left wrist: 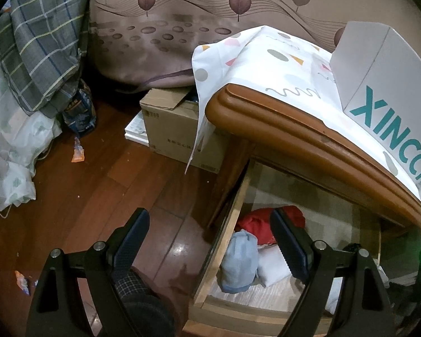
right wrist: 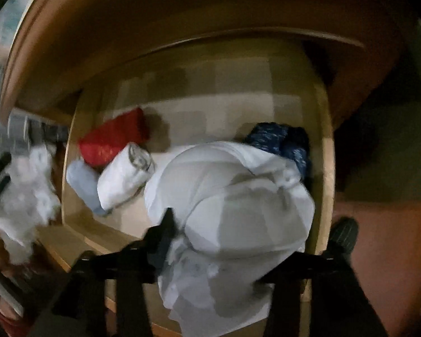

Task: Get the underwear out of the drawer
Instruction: 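Lift the white garment up out of the drawer with the right gripper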

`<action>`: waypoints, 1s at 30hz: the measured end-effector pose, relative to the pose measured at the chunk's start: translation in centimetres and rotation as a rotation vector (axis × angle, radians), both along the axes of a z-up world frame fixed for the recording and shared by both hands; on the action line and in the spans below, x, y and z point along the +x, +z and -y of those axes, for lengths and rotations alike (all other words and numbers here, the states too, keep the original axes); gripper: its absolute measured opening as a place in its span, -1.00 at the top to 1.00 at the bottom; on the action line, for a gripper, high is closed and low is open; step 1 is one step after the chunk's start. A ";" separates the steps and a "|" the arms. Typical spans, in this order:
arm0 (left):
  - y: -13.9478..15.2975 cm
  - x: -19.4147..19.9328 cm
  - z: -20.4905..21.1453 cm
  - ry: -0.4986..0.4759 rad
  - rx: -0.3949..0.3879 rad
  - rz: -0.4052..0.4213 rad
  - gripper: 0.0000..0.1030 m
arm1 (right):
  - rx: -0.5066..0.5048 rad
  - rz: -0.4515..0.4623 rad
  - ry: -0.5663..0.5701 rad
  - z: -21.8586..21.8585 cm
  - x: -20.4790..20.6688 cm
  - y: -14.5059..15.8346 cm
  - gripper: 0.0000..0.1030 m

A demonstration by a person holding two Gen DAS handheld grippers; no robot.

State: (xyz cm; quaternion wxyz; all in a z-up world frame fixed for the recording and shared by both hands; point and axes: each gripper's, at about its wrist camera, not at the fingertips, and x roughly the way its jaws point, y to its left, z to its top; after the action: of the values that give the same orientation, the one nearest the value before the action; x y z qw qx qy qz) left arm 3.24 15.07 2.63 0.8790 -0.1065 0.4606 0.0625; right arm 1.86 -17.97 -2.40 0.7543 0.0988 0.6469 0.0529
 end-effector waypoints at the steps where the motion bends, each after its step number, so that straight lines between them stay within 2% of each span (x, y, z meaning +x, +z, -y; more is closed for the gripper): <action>1: 0.0 0.0 0.0 -0.001 0.001 0.001 -0.66 | -0.027 0.012 0.042 -0.8 0.0 0.3 -0.13; 3: 0.0 -0.1 0.0 -0.002 0.004 0.001 -0.66 | -0.082 0.029 0.118 -2.2 0.0 0.9 -0.22; 5: 0.0 -0.1 0.0 -0.002 -0.002 0.001 -0.65 | -0.057 0.025 0.170 -3.2 0.1 1.1 -0.23; 9: 0.0 -0.2 -0.1 0.000 -0.001 0.002 -0.66 | -0.080 -0.004 0.257 -5.1 0.5 0.6 -0.29; 11: 0.0 -0.1 0.0 -0.001 -0.001 0.002 -0.65 | -0.104 -0.040 0.268 -5.5 1.0 -0.1 -0.30; 14: 0.0 -0.2 0.0 -0.003 0.002 0.003 -0.66 | -0.086 -0.113 0.286 -6.2 1.3 -1.4 -0.42; 19: 0.1 -0.1 -0.1 -0.005 0.005 0.002 -0.66 | -0.101 -0.180 0.333 -7.9 2.3 -3.2 -0.56; 30: 0.1 0.0 -0.2 0.000 0.001 0.002 -0.66 | -0.206 -0.327 0.355 -9.9 4.6 -7.9 -0.61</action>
State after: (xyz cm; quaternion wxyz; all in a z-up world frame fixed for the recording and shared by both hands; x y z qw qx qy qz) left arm 3.21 15.23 2.71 0.8795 -0.1063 0.4597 0.0627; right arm 6.45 -8.03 -10.26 0.6248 -0.0866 0.7693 0.1016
